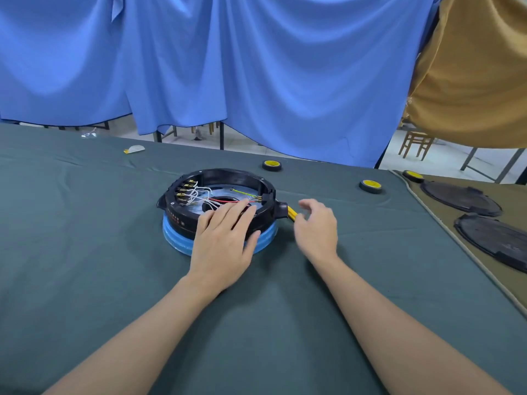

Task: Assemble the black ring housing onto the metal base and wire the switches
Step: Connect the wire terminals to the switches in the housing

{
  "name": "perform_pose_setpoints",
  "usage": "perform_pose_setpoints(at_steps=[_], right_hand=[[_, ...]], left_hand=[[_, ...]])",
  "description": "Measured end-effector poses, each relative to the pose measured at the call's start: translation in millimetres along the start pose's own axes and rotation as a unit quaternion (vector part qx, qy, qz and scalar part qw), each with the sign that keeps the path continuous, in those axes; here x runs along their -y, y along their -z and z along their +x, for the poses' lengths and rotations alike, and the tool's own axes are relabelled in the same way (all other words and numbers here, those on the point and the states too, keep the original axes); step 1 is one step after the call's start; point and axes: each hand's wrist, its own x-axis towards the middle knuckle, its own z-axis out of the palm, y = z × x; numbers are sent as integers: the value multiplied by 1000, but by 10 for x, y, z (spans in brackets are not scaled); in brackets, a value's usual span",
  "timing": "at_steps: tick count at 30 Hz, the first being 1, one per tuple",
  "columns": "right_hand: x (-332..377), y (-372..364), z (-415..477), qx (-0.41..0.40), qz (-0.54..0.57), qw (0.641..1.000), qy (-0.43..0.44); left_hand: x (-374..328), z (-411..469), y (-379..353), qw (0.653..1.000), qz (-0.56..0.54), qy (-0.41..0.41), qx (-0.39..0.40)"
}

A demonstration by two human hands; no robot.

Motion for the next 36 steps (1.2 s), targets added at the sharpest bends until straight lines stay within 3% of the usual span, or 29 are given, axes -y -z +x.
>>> perform_pose_setpoints(at_steps=[3, 8, 13, 17, 19, 23, 28, 36], right_hand=[[-138, -13, 175, 75, -135, 988, 21], [-112, -119, 331, 127, -197, 971, 44], [-145, -118, 311, 77, -252, 959, 101], [-140, 70, 120, 19, -331, 924, 190], [-158, 193, 37, -29, -333, 921, 201], [-362, 253, -53, -3, -324, 939, 116], [-395, 239, -136, 40, -259, 955, 140], [-420, 254, -151, 41, -251, 955, 150]], left_hand=[[21, 5, -89, 999, 26, -19, -11], [-2, 54, -158, 998, 45, -17, -30], [-17, 87, -199, 998, 62, -4, -13], [-110, 130, -235, 998, 58, 25, -1], [-151, 154, -244, 998, 55, 36, 6], [-187, 173, -236, 997, 53, 42, 30], [-125, 149, -152, 998, 38, 19, 55], [-29, 40, -91, 996, 71, -24, 52]])
